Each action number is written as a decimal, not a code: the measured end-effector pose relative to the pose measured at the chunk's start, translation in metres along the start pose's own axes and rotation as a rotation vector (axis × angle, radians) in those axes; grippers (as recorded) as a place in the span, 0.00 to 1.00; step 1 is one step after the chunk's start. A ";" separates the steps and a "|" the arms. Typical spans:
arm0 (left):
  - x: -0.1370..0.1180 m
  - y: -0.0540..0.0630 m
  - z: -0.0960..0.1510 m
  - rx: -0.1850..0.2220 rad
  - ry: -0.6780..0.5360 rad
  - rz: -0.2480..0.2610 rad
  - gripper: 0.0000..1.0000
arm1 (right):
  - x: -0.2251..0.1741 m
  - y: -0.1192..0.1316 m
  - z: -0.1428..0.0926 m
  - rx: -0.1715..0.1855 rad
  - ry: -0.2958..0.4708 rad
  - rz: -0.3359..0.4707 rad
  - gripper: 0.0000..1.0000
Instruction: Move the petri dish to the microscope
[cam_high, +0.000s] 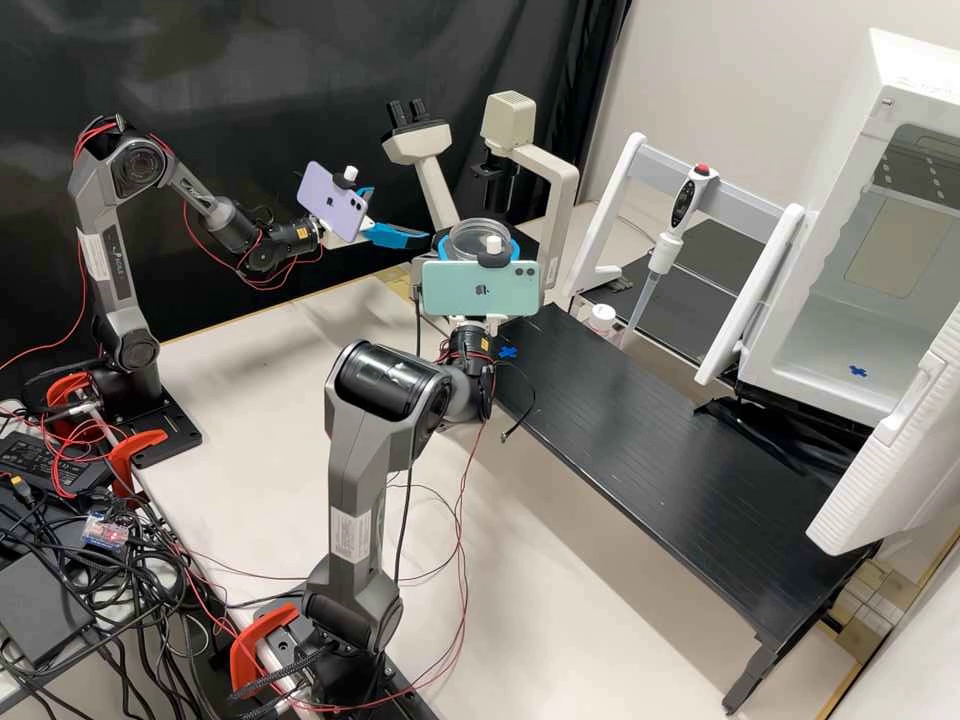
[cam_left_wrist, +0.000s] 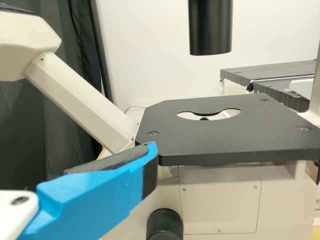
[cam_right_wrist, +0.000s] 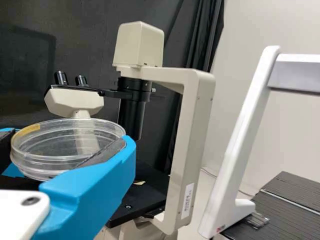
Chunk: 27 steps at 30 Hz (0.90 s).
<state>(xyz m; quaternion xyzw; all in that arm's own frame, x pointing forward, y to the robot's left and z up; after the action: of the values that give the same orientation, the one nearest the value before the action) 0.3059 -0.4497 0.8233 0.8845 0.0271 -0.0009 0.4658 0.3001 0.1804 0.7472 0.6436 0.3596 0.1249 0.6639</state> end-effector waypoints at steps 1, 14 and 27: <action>0.000 0.000 0.000 0.000 0.000 0.000 1.00 | 0.003 -0.001 0.001 0.005 -0.001 0.000 0.00; 0.000 0.000 0.000 0.000 0.000 0.000 1.00 | 0.052 -0.029 0.014 -0.054 -0.048 -0.078 0.00; 0.000 0.000 0.000 0.000 0.000 0.000 1.00 | 0.103 -0.049 0.045 -0.055 -0.166 -0.149 0.00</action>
<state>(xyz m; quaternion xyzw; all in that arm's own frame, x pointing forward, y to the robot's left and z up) 0.3059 -0.4497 0.8233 0.8845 0.0271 -0.0009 0.4658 0.3872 0.2039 0.6647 0.6047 0.3467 0.0311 0.7164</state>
